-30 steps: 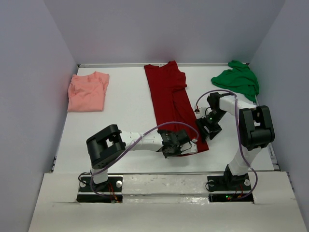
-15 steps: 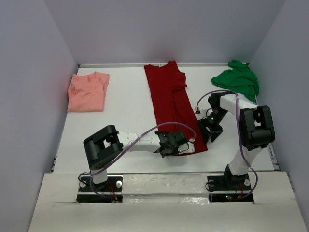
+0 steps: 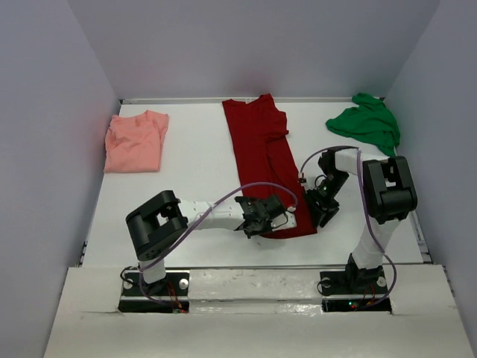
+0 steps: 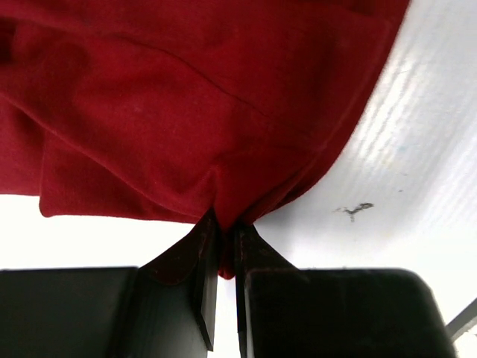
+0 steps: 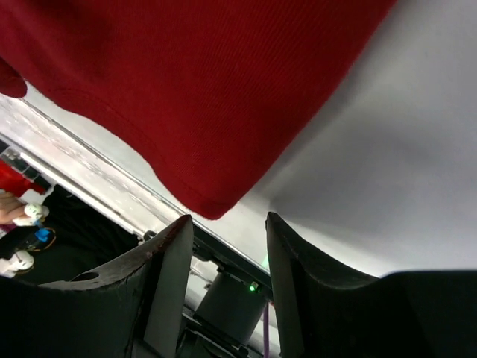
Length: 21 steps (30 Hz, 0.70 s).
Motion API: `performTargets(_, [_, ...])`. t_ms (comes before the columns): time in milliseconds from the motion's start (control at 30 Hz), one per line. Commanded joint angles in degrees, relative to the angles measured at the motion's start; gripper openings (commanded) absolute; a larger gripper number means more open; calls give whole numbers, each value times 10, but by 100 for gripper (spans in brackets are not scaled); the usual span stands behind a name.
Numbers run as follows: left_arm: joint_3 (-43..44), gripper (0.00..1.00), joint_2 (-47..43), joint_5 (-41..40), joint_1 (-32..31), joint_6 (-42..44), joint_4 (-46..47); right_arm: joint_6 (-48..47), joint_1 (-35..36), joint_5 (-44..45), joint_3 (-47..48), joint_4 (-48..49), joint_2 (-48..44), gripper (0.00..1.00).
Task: Fold and stack the t-shirts
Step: Fold the tshirt
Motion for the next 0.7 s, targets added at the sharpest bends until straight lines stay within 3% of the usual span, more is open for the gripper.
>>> performTargets(0, [6, 0, -29, -3, 19, -5, -3, -5, -5, -41, 13, 15, 19, 49])
performTargets(667, [24, 0, -23, 2, 48, -6, -12, 28, 31, -73, 37, 58, 85, 40])
